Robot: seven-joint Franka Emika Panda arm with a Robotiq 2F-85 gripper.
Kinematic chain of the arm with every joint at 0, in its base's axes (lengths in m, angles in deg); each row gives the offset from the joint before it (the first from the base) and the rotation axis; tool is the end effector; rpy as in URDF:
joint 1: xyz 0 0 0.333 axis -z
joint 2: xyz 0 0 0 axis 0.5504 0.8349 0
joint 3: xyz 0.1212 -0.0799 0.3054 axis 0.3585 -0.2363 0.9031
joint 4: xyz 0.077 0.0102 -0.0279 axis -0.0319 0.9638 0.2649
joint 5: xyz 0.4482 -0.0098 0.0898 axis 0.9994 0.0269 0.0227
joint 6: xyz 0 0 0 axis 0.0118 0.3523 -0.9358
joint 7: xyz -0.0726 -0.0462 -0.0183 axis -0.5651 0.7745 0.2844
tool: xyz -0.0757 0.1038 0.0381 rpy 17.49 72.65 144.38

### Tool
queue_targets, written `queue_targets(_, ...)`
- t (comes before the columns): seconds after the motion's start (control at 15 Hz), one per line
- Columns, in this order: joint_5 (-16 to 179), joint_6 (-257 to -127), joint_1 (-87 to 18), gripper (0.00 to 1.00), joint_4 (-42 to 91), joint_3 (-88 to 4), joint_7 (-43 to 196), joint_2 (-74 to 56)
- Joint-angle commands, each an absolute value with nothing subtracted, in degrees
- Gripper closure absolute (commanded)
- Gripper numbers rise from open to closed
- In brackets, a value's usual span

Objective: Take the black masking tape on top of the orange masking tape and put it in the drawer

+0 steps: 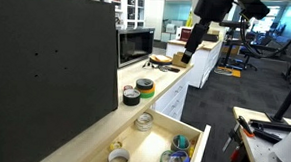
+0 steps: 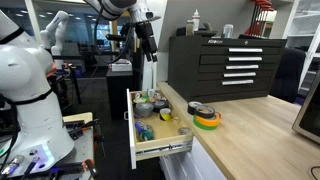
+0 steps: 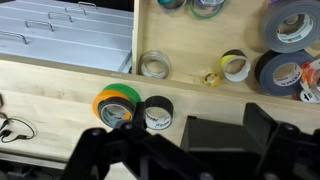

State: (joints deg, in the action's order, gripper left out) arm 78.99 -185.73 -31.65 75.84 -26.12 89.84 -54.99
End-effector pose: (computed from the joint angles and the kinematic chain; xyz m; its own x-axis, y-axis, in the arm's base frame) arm 0.4609 0.0769 0.4438 0.9607 -0.0732 0.2676 -0.1076 -0.9874 0.1163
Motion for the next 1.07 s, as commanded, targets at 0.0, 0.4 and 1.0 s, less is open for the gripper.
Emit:
queue_targets(0.0,78.5,-185.5,-32.5,0.0,75.7,-26.9,90.2,-54.9)
queue_targets(0.4,78.1,-186.6,-32.1,0.0,75.8,-27.1,90.2,-54.5)
queue_targets(1.0,72.8,-189.4,-28.4,0.0,71.2,-30.0,90.3,-45.2)
